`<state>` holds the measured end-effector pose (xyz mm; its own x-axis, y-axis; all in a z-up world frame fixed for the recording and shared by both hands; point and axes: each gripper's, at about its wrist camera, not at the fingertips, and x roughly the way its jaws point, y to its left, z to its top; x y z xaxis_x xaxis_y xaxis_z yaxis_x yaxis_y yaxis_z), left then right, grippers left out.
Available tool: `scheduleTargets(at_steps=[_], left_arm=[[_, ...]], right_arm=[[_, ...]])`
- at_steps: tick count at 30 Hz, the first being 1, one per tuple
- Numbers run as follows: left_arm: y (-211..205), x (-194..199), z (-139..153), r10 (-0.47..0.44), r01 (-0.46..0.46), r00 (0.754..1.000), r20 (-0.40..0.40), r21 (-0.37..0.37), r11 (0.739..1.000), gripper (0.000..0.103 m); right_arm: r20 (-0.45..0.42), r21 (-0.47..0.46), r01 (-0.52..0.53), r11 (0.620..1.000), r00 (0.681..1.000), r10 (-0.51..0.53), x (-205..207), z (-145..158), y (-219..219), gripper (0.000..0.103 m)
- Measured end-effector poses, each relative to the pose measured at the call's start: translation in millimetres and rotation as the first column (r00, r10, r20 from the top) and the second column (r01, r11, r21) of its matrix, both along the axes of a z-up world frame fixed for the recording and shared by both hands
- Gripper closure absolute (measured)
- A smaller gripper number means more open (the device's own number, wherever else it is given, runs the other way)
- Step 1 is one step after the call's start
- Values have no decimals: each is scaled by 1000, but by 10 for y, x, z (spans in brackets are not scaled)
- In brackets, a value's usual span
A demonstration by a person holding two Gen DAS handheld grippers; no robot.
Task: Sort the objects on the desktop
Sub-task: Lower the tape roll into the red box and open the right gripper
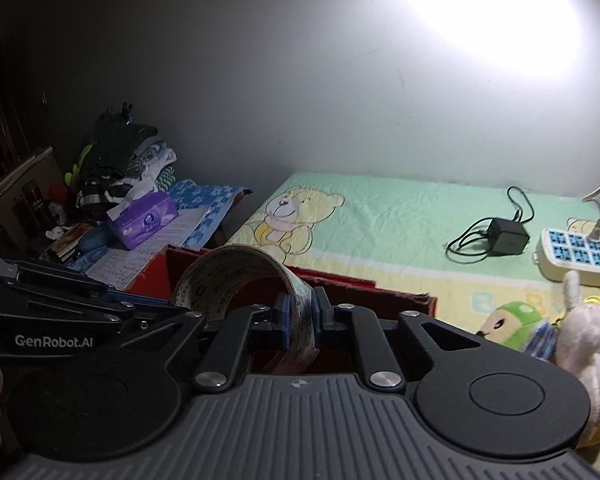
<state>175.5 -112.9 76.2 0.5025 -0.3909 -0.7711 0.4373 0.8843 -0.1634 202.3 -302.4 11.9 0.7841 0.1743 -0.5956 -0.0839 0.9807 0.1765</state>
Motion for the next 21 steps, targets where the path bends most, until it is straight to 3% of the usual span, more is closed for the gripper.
scheduleTargets(at_steps=[4, 10, 21], left_arm=[[72, 292, -286, 11, -7, 998, -70, 59, 998, 96], [98, 609, -606, 4, 16, 989, -151, 132, 991, 96], [162, 814, -820, 2, 34, 984, -181, 192, 981, 95]], right_arm=[[-110, 4, -6, 1000, 994, 7, 281, -202, 138, 91], [-302, 63, 28, 998, 953, -8, 658, -499, 188, 91], [-416, 135, 92, 987, 909, -28, 874, -772, 219, 92]])
